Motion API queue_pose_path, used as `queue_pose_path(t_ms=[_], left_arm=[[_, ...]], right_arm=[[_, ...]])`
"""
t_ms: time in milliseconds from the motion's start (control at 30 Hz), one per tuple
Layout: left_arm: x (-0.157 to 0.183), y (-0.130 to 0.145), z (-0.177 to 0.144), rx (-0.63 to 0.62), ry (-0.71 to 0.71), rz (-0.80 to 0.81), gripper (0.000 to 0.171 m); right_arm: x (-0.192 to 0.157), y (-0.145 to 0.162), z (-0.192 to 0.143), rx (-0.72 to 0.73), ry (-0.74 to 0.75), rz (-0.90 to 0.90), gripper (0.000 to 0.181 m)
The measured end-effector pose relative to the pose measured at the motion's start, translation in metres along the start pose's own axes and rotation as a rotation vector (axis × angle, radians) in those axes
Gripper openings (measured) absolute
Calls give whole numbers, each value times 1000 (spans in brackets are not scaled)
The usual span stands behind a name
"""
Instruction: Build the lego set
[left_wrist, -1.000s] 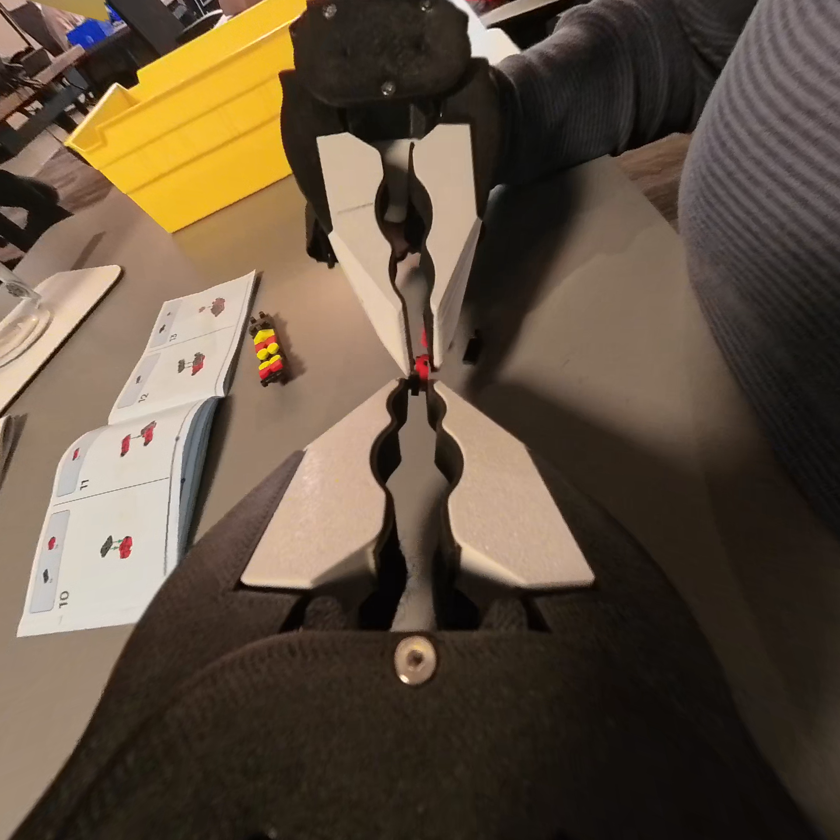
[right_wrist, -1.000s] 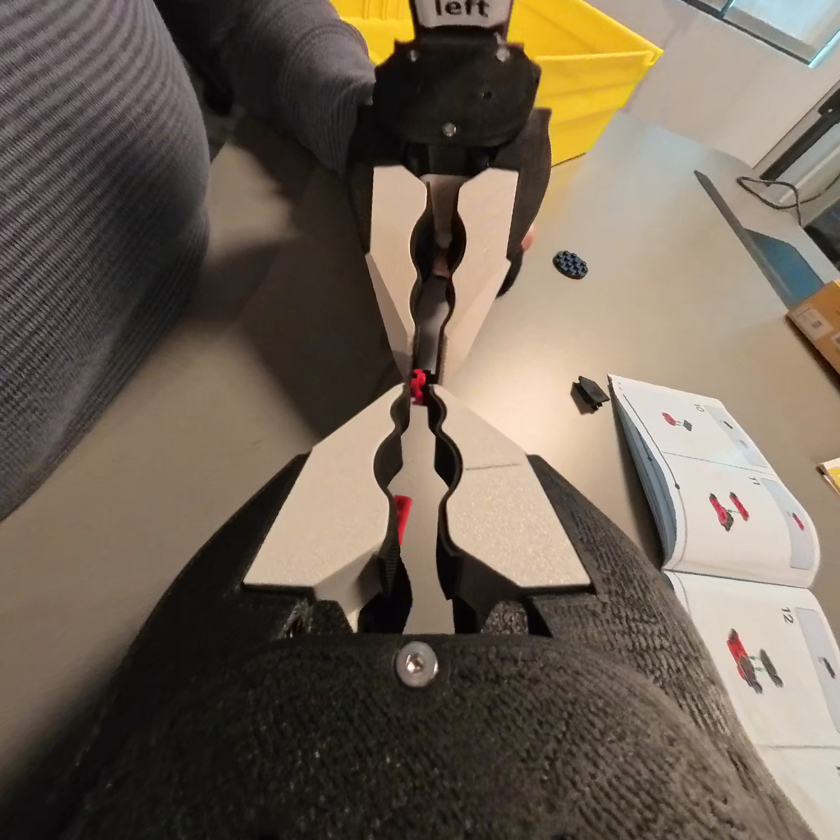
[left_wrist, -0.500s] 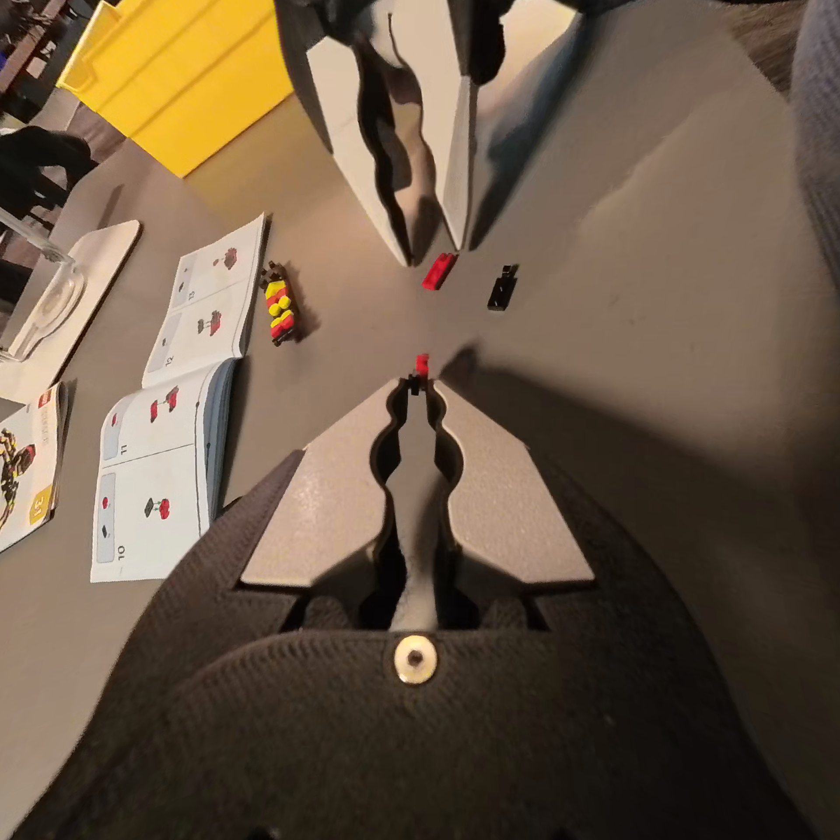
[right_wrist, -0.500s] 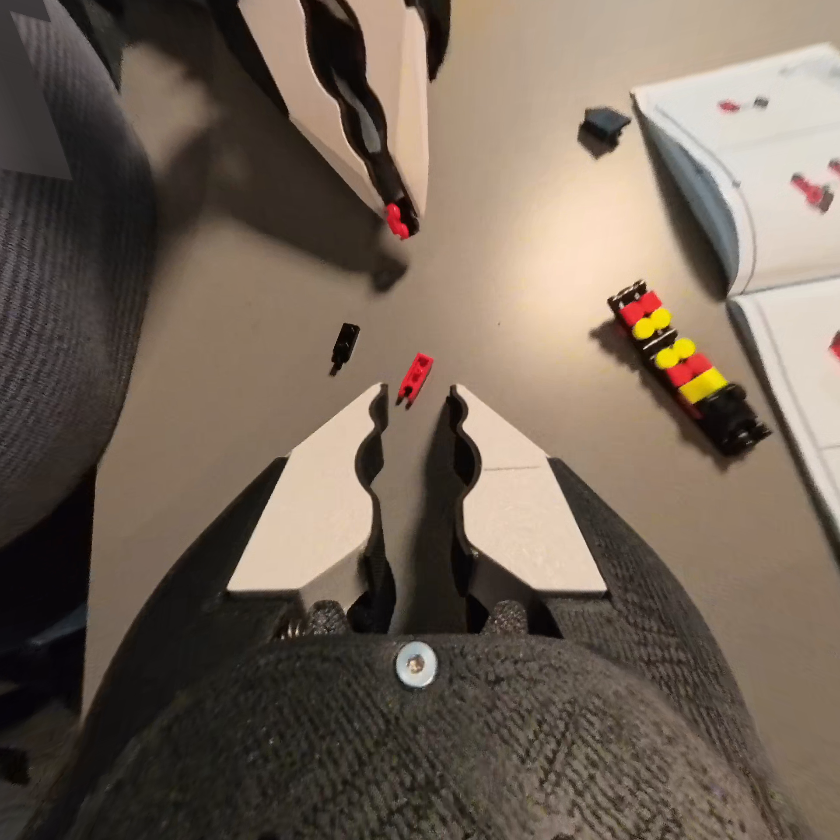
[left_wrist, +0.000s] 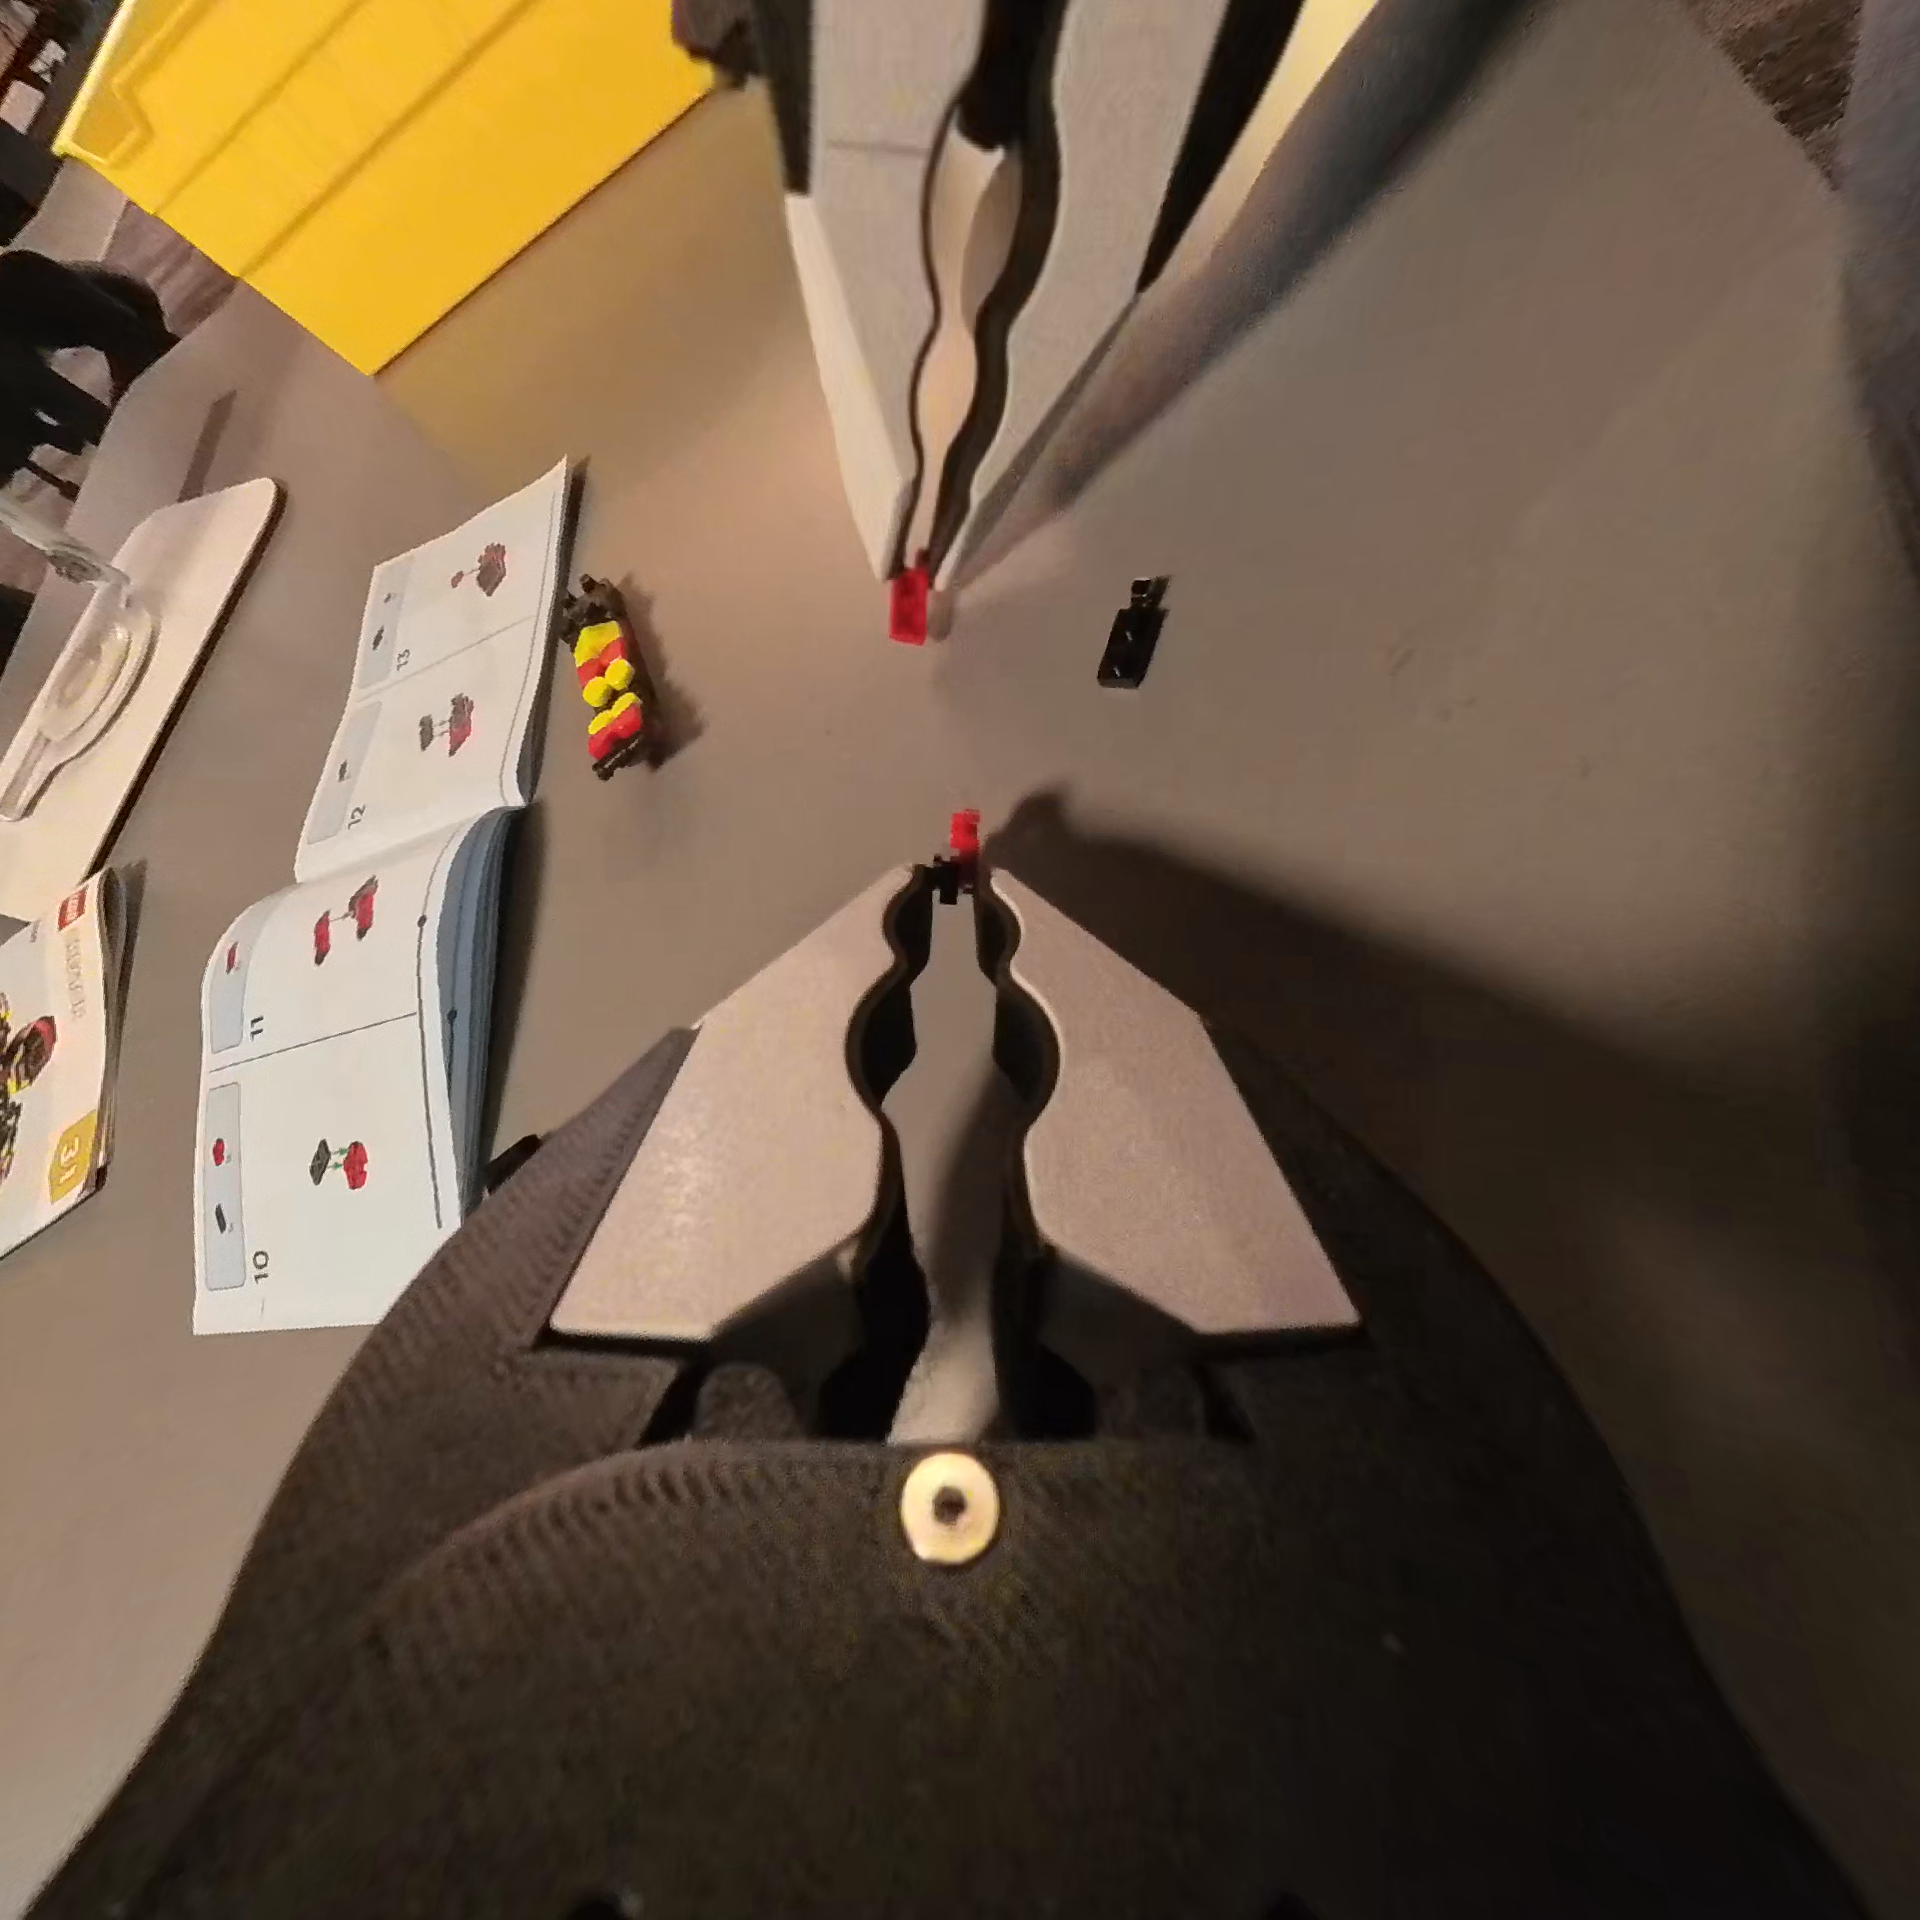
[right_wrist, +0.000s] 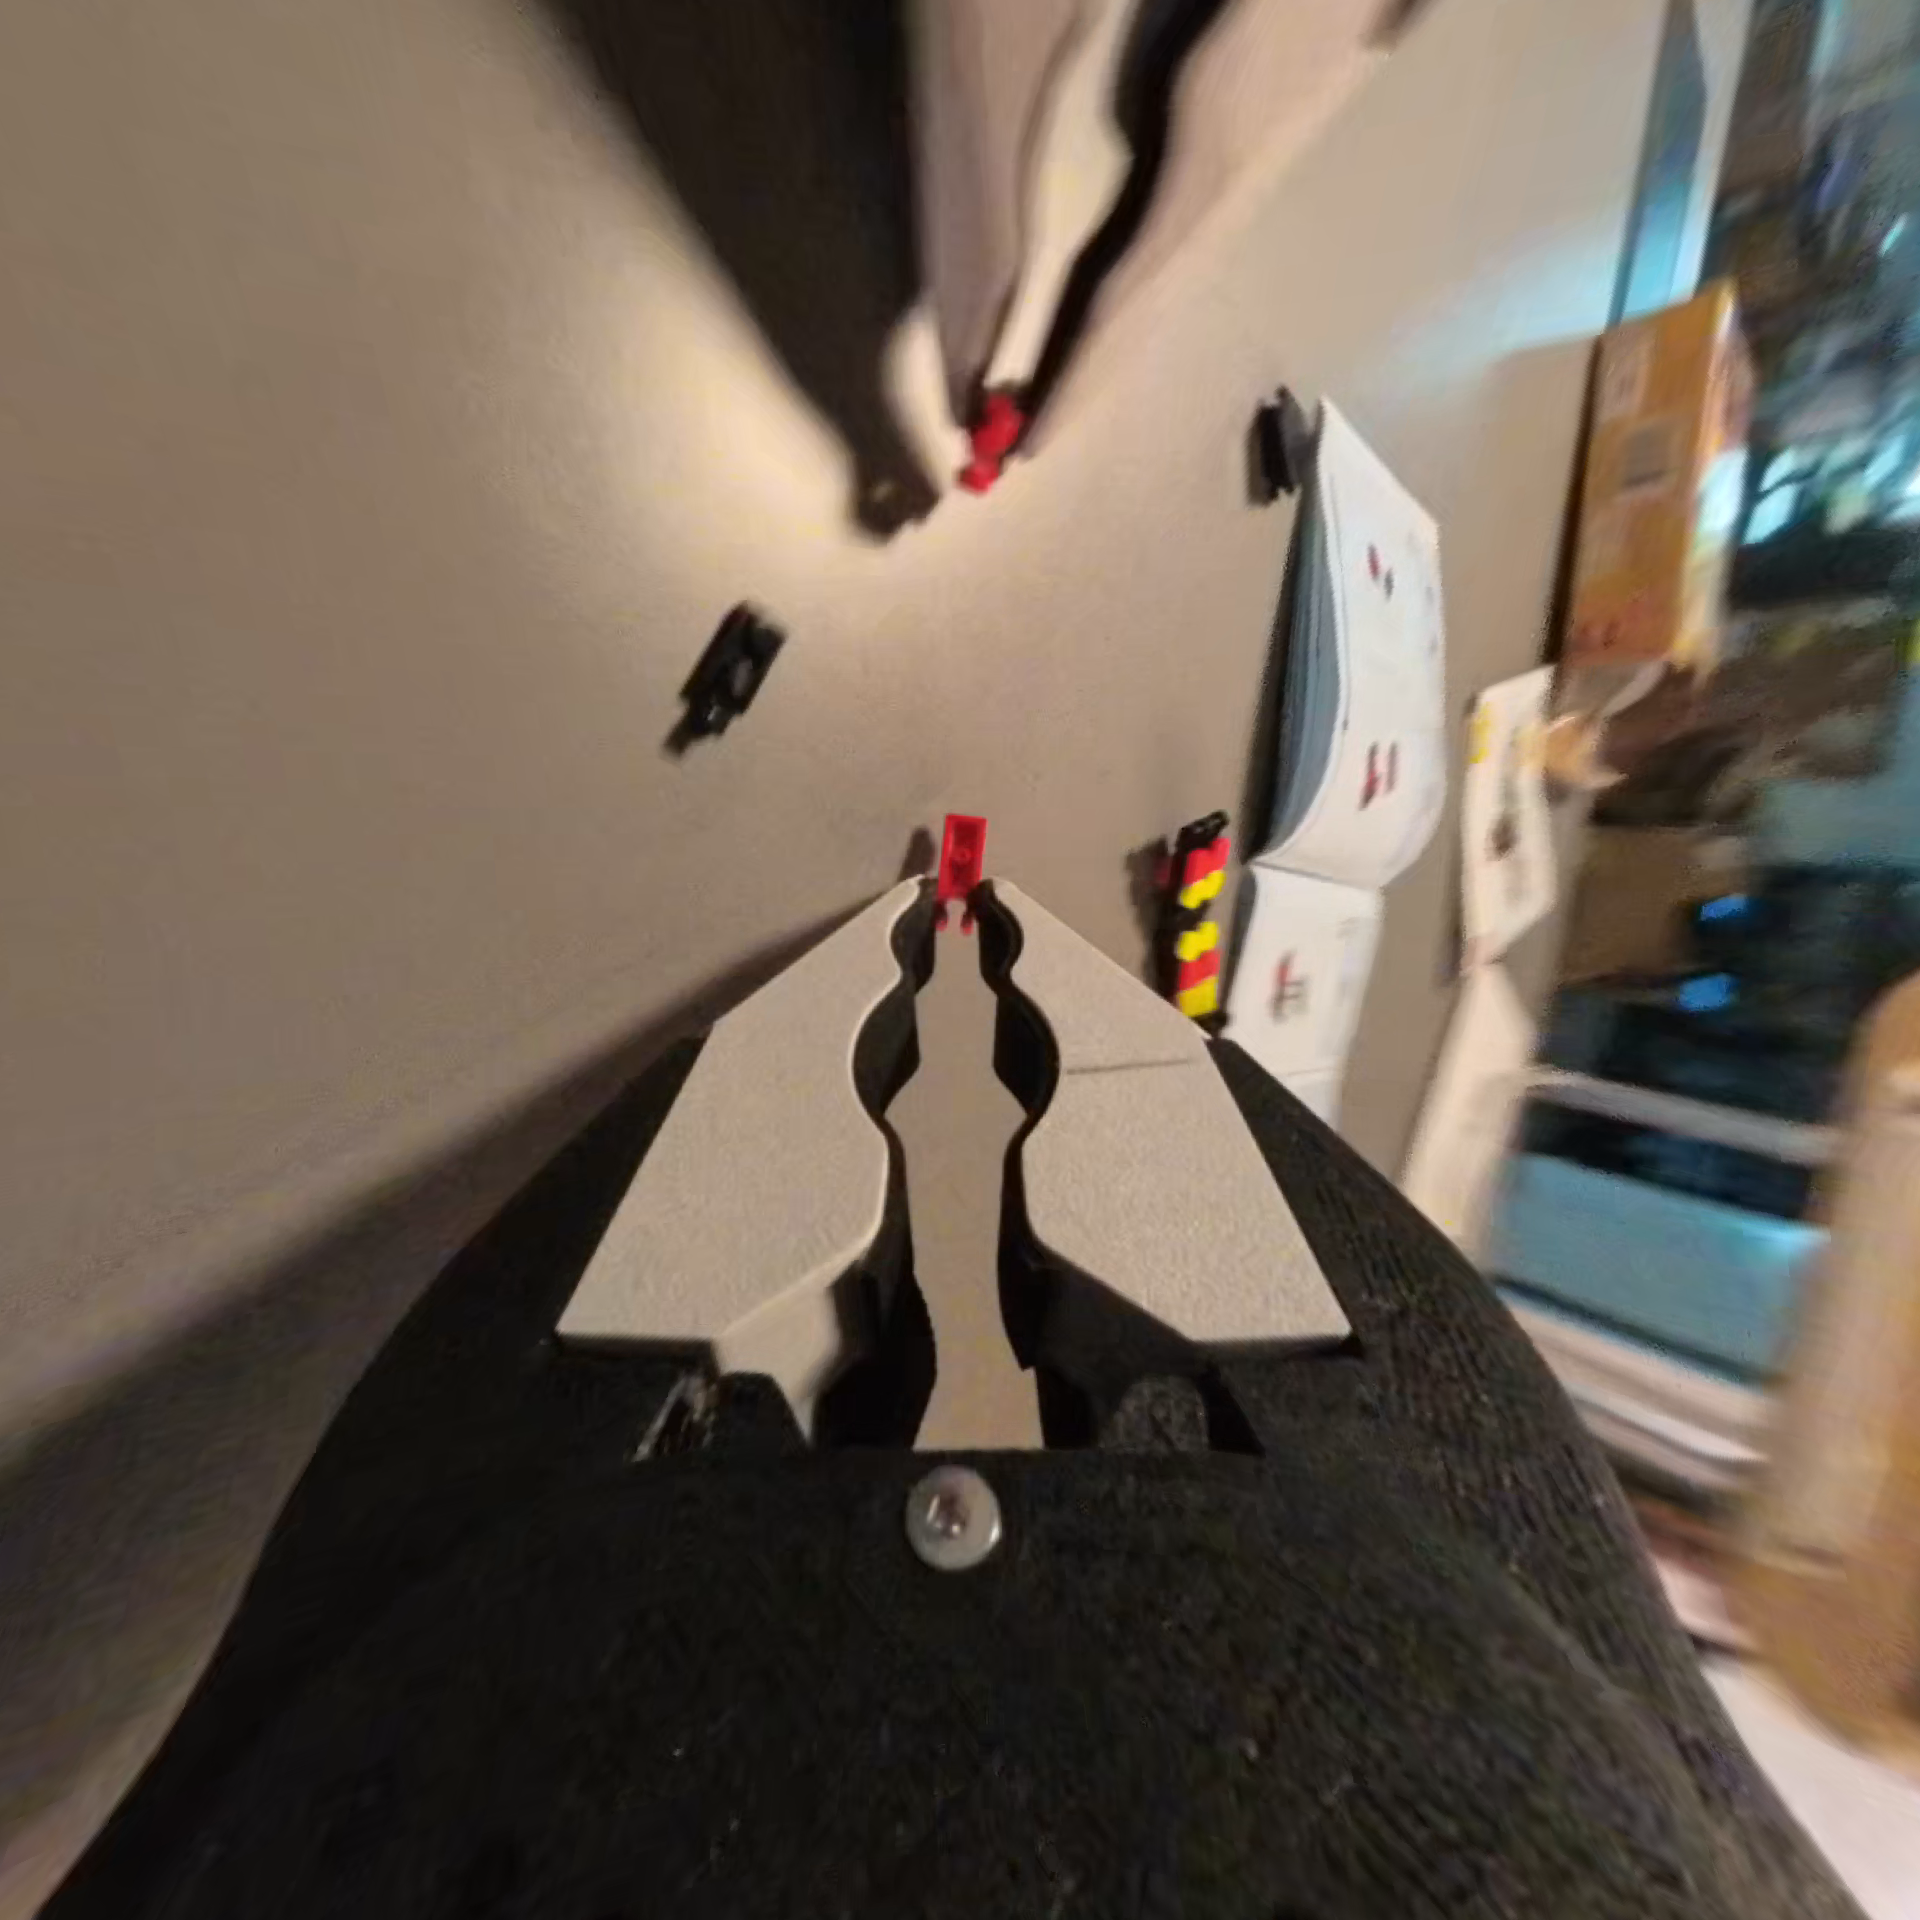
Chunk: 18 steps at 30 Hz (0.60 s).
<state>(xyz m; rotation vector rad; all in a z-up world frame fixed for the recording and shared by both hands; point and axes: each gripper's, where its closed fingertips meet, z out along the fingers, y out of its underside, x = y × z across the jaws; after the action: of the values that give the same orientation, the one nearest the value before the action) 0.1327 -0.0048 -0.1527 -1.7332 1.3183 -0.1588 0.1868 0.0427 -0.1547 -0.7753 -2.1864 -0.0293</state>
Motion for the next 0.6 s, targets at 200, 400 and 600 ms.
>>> queue_pose_path(t_ms=[200,400,600], left_arm=[[0,0,0,0,-4,2,8],[0,0,0,1,-7,9,8],[1,-1,0,2,-8,12,8]], right_arm=[[-9,10,-7,-74,-25,-336,6],[-25,10,-28,10,-210,-218,19],[-20,6,-31,190,-406,475,21]])
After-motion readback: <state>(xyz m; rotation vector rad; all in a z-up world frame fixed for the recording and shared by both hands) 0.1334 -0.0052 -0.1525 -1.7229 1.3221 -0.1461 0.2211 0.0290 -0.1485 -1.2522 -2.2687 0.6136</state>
